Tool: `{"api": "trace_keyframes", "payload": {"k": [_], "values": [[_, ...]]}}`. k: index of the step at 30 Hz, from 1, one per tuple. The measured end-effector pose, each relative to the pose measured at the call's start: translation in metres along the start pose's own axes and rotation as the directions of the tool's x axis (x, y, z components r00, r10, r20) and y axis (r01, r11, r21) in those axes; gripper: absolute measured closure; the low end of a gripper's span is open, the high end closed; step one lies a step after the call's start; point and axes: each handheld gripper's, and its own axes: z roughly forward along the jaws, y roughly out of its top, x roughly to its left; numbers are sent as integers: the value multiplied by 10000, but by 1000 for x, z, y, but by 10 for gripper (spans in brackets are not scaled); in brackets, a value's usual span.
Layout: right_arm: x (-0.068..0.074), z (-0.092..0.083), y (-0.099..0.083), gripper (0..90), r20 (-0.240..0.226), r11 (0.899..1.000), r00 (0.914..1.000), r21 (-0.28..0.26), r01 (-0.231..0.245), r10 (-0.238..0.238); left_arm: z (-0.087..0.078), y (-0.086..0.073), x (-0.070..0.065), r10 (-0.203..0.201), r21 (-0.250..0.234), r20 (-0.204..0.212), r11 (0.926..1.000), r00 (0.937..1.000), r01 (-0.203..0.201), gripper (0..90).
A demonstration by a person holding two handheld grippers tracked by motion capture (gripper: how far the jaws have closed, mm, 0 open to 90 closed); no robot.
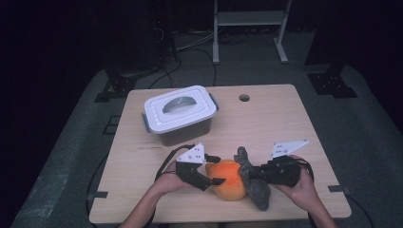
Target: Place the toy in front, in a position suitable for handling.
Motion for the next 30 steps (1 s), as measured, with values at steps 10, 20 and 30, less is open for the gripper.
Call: {"api": "trace_keyframes", "payload": {"k": [10,20,30], "values": [[-14,-2,-10,777,149,9980,9987,378,-502,497,-2,-3,2,-172,-98,143,9998,9998,173,405],[8,-11,11,779,-80,9955,9999,-936,144,-152,-6,7,-5,214,-209,-160,9995,9996,-217,431],[-4,2,-4,777,65,9998,9998,39,-178,178,-2,-4,5,-445,23,155,9990,9989,445,186]]}}
